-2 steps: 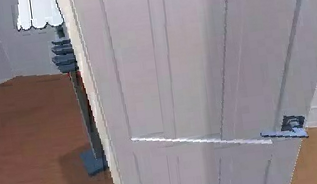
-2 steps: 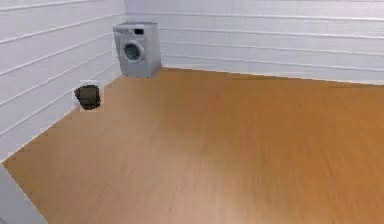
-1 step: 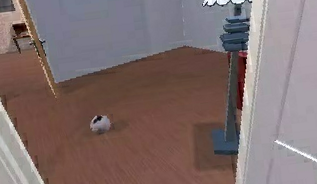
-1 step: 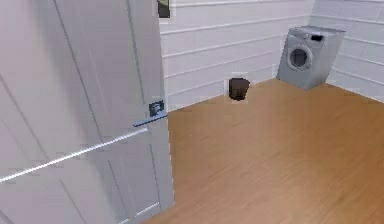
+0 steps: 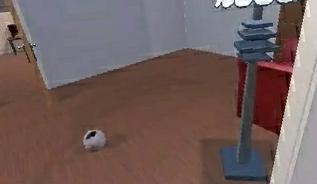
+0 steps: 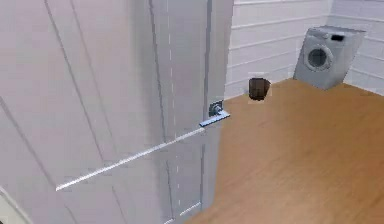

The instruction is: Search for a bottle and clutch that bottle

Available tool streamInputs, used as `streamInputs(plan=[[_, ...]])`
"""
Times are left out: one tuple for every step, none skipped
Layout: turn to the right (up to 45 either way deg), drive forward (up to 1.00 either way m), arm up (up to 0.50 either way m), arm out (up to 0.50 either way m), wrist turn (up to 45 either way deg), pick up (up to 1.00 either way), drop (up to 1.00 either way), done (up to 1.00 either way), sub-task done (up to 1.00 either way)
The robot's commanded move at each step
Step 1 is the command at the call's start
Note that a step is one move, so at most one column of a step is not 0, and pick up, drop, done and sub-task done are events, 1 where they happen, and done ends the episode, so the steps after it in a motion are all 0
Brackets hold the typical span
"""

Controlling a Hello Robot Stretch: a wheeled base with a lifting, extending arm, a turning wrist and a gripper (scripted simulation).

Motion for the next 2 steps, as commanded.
streamInputs(plan=[[-30.0,0.00,0.00,0.00,0.0,0.00,0.00,0.00,0.00],[0.0,0.45,0.00,0.00,0.0,0.00,0.00,0.00,0.00]])
